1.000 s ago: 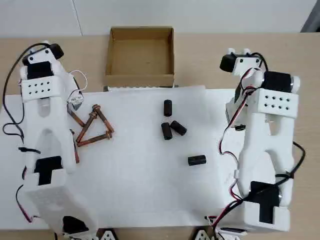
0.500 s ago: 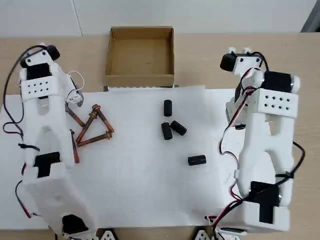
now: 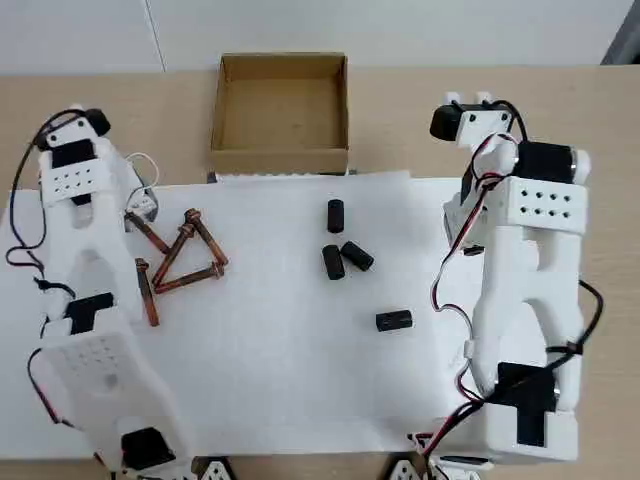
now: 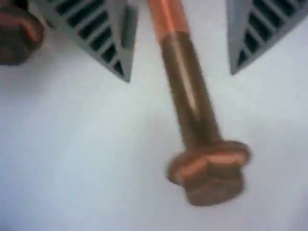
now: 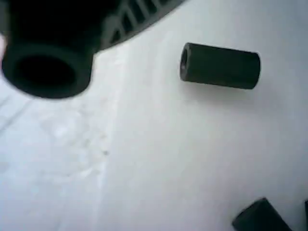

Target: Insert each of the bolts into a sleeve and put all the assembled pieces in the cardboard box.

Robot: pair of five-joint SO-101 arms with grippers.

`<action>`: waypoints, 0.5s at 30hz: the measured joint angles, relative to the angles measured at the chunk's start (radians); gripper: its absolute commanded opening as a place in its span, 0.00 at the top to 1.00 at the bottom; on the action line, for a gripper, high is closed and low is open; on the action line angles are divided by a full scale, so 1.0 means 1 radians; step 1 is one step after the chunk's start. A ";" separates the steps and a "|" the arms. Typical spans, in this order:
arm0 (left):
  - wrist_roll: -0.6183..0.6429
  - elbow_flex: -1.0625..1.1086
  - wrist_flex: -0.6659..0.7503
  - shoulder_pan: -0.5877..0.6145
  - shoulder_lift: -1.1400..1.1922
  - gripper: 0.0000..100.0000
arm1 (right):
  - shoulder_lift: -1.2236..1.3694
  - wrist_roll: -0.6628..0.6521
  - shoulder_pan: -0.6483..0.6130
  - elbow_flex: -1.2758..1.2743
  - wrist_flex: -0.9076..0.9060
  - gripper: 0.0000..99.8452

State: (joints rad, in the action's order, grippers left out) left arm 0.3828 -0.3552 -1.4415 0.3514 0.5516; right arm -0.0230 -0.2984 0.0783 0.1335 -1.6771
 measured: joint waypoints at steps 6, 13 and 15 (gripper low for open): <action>0.003 0.000 0.052 0.014 0.035 0.87 | 0.000 0.000 -0.005 0.000 0.000 0.99; 0.000 0.000 0.104 0.014 0.086 0.90 | 0.000 0.000 -0.003 0.000 0.000 0.99; 0.000 -0.005 0.106 0.014 0.095 0.94 | 0.000 0.000 -0.003 0.000 0.000 0.99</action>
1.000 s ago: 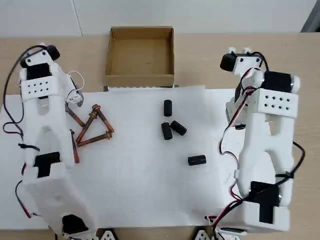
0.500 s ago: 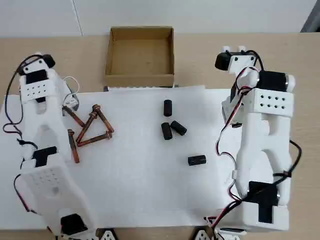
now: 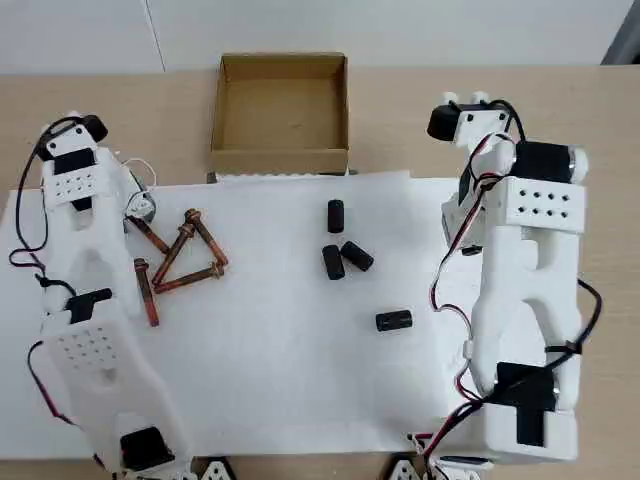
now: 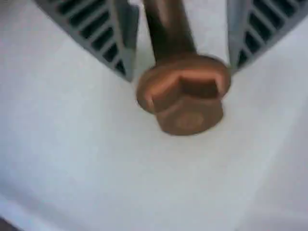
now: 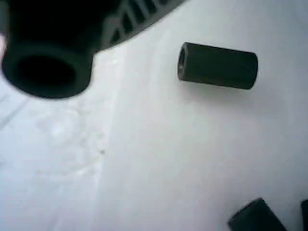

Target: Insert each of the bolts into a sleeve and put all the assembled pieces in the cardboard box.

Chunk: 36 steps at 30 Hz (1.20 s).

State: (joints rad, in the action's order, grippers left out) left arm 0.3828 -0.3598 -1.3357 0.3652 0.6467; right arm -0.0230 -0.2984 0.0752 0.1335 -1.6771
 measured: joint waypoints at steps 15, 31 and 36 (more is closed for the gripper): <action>0.005 -0.101 -0.068 -0.014 0.028 1.00 | 0.000 0.000 0.000 0.000 -0.009 1.00; -0.279 -0.453 -0.397 -0.176 -0.187 1.00 | -0.425 0.058 0.000 -0.149 -0.034 1.00; -0.371 -0.453 -0.399 -0.259 -0.358 1.00 | -0.574 0.058 -0.002 -0.242 -0.037 1.00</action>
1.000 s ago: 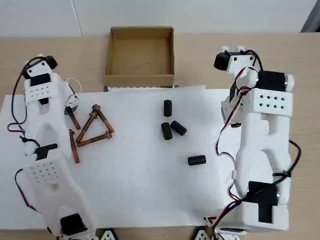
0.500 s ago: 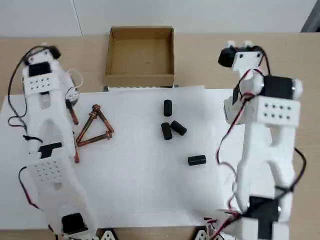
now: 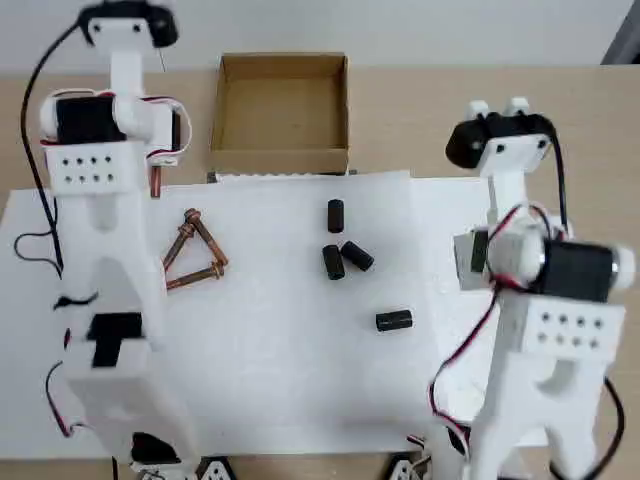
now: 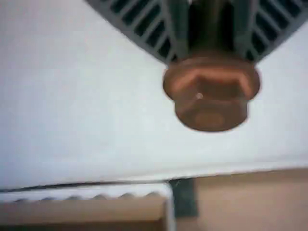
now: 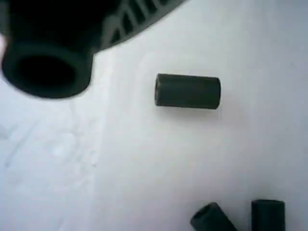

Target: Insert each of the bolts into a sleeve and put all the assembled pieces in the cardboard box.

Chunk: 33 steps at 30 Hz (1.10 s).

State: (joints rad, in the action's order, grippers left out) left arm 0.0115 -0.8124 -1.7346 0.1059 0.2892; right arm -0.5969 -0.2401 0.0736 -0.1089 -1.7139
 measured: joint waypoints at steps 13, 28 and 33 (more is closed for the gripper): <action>-0.011 0.241 0.000 -0.180 -0.437 1.00 | -0.255 0.000 0.000 -0.189 0.000 1.00; -0.008 1.033 0.150 -0.209 -1.129 1.00 | -0.448 0.186 0.000 -0.453 0.124 1.00; -0.008 1.272 0.290 -0.209 -1.301 1.00 | -0.531 0.279 0.000 -0.586 0.262 1.00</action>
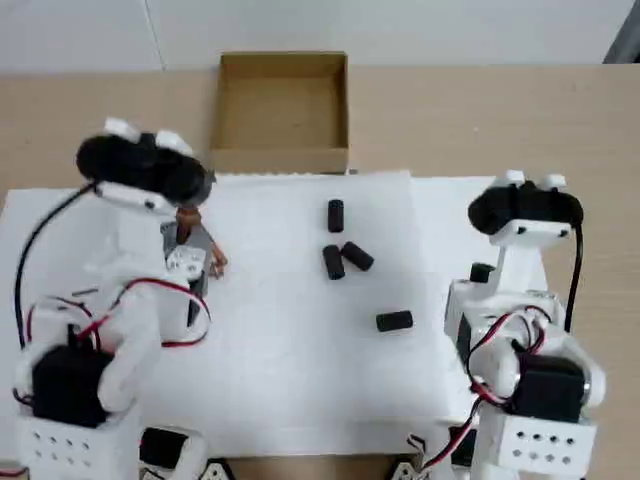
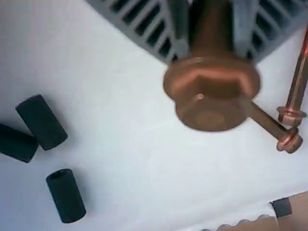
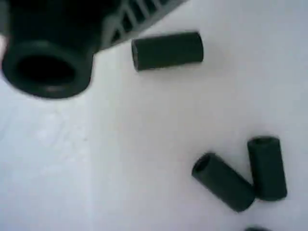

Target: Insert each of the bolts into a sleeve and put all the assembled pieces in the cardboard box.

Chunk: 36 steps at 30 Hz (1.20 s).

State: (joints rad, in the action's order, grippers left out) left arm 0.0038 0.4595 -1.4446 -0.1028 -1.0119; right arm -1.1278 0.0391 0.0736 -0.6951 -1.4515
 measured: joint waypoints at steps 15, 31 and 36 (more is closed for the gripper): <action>0.161 0.562 0.428 -0.008 -0.416 1.00 | -0.425 0.069 -0.330 -0.505 0.316 1.00; 0.376 0.848 0.603 -0.104 -0.764 1.00 | -0.640 0.037 -0.689 -0.718 0.466 1.00; 0.559 0.861 0.603 -0.195 -0.793 1.00 | -0.641 0.000 -0.730 -0.741 0.505 1.00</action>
State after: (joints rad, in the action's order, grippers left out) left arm 0.5623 1.3203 -0.8416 -0.2977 -1.8052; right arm -1.7691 0.0391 -0.6567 -1.4362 -0.9467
